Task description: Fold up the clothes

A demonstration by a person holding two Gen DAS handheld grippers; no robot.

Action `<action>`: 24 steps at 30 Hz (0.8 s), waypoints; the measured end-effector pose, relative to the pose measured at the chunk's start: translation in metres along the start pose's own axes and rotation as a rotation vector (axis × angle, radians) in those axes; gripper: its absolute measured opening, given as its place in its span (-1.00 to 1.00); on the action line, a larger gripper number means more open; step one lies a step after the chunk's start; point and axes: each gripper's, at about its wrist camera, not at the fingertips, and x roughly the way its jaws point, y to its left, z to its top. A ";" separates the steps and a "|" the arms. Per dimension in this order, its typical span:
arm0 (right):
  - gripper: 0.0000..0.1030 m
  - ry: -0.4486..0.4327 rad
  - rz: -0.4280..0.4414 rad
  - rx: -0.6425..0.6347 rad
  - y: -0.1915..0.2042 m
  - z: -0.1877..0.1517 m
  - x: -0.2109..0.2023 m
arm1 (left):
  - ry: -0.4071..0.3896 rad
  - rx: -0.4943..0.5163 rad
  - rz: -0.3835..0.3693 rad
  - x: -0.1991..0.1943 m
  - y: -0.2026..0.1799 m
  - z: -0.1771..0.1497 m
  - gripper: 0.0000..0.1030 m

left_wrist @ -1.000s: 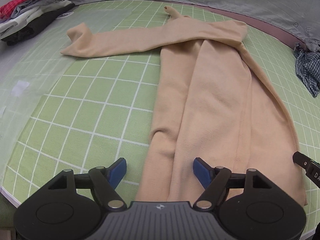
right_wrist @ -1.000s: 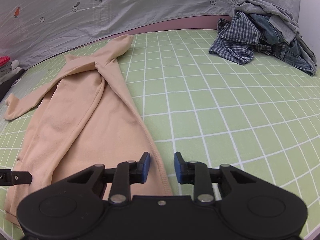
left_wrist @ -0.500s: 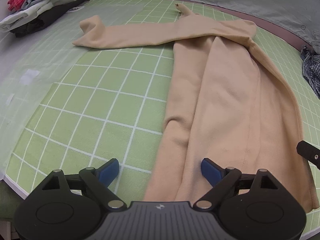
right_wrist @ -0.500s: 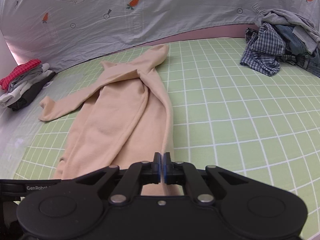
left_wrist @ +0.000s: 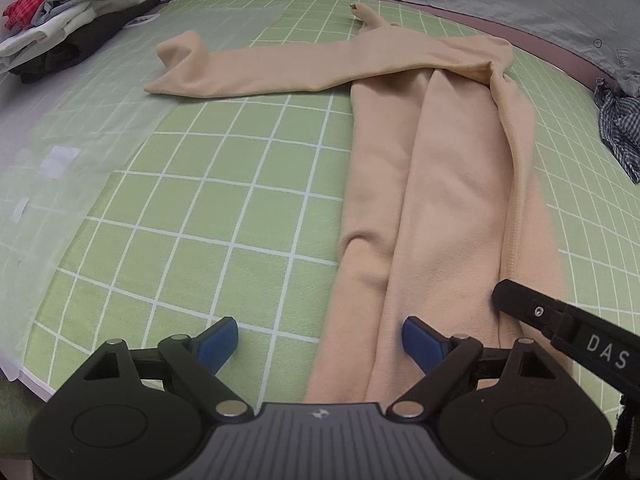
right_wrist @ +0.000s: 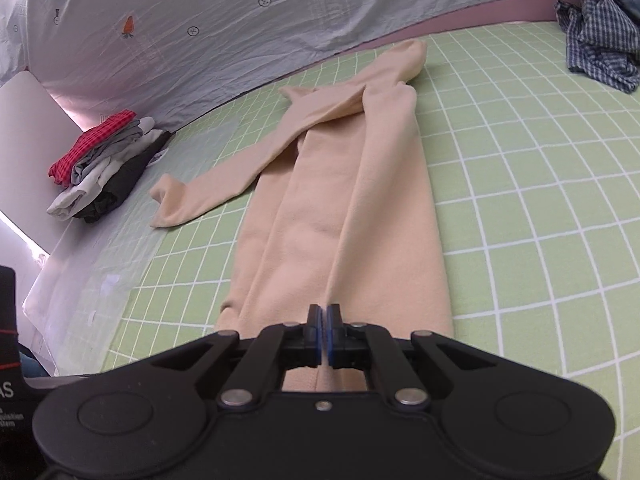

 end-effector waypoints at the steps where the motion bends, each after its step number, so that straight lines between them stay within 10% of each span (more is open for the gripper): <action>1: -0.94 0.007 -0.001 0.017 -0.002 -0.002 0.004 | 0.003 0.005 -0.005 0.000 0.001 0.001 0.74; 9: -0.58 -0.005 -0.005 0.097 -0.002 0.002 -0.002 | -0.012 0.009 -0.004 -0.005 0.015 0.016 0.73; 24: -0.76 -0.037 -0.161 0.032 0.012 0.012 0.004 | -0.063 -0.142 0.075 -0.002 0.098 0.060 0.73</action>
